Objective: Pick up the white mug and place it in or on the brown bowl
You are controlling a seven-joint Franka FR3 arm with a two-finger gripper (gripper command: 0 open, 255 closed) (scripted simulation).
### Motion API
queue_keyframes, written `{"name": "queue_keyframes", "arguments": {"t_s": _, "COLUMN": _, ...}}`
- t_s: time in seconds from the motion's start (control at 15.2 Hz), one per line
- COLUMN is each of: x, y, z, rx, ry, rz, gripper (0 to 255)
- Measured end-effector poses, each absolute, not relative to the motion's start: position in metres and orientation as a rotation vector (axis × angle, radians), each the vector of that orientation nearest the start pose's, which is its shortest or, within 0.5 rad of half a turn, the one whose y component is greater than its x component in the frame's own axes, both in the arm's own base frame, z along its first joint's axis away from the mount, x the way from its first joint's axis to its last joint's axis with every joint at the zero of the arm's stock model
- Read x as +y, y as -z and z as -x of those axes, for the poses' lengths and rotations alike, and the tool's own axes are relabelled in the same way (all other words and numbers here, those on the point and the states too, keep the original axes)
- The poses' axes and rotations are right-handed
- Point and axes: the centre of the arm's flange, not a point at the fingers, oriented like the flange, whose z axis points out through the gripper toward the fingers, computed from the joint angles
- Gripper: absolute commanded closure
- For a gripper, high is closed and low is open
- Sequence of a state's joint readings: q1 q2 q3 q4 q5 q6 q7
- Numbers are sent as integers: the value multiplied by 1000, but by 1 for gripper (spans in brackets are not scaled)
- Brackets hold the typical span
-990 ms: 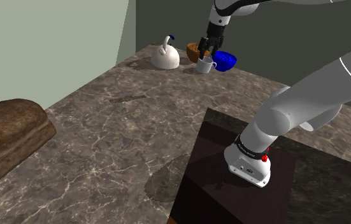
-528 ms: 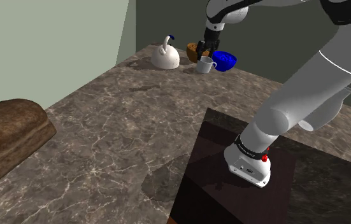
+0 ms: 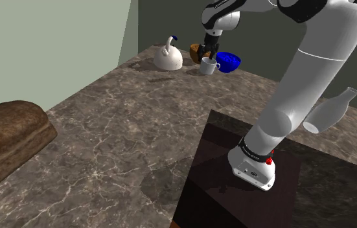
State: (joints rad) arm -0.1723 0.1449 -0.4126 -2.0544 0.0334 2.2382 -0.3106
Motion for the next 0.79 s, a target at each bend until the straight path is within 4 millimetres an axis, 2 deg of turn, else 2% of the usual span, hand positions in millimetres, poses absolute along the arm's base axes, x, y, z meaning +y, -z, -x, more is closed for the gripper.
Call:
{"name": "queue_keyframes", "arguments": {"t_s": 0.13, "x": -334, "y": -368, "z": -495, "rx": 474, "ry": 60, "rz": 3160, "gripper": 0}}
{"name": "queue_keyframes", "arguments": {"t_s": 0.26, "x": -343, "y": -357, "z": -499, "rx": 479, "ry": 62, "rz": 3160, "gripper": 0}}
{"name": "queue_keyframes", "arguments": {"t_s": 0.66, "x": -347, "y": -327, "z": -503, "rx": 480, "ry": 63, "rz": 3160, "gripper": 0}}
{"name": "queue_keyframes", "arguments": {"t_s": 0.79, "x": -348, "y": -324, "z": -502, "rx": 480, "ry": 63, "rz": 3160, "gripper": 0}}
